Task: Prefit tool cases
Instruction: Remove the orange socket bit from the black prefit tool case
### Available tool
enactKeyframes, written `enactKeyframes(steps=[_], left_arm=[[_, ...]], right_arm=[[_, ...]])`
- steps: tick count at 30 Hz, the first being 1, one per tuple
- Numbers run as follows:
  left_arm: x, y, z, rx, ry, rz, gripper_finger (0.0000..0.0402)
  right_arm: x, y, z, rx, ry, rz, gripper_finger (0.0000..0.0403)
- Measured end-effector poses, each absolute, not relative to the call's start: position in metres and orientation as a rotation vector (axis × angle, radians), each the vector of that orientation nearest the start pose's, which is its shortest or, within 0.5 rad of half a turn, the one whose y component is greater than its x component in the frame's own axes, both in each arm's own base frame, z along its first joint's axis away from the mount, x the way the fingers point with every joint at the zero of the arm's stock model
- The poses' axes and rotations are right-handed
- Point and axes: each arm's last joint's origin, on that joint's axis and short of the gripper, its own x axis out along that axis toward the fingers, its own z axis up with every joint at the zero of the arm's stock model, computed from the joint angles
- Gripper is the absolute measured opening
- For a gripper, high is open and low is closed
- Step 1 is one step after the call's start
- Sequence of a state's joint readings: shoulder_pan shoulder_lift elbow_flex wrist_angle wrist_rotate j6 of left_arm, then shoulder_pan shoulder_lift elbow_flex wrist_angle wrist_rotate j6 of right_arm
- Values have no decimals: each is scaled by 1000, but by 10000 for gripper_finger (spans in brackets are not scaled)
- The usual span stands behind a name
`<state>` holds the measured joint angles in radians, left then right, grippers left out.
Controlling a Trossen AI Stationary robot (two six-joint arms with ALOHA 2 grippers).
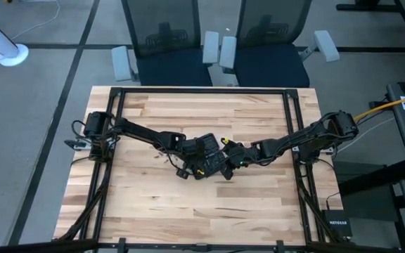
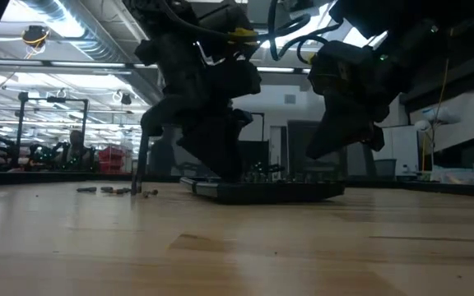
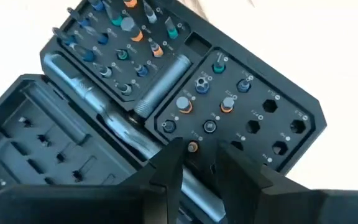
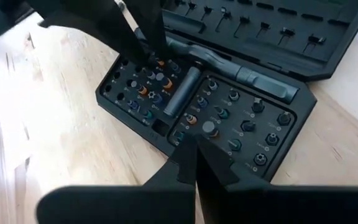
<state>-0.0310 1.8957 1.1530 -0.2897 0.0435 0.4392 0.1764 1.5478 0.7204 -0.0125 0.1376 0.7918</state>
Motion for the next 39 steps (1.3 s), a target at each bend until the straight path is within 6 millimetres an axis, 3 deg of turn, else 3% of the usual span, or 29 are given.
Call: enactKeyframes(steps=[5, 10, 15, 20, 24, 33, 39], left_arm=[[377, -13, 146, 424, 986, -306, 72], [377, -13, 146, 403, 991, -289, 9], [377, -12, 153, 358, 1018, -220, 2], [379, -12, 176, 375, 945, -205, 1], [375, -11, 175, 386, 992, -196, 1], [327, -8, 188, 310, 1307, -168, 1], [290, -8, 189, 257, 1317, -128, 0]], right_arm=[[285, 47, 156, 614, 788, -291, 0], [285, 47, 156, 614, 788, -291, 0], [285, 46, 156, 612, 781, -297, 0], [285, 46, 157, 612, 777, -297, 0], [285, 46, 157, 612, 778, -298, 0], [285, 46, 157, 618, 768, -318, 0], [285, 46, 157, 613, 769, -319, 0]])
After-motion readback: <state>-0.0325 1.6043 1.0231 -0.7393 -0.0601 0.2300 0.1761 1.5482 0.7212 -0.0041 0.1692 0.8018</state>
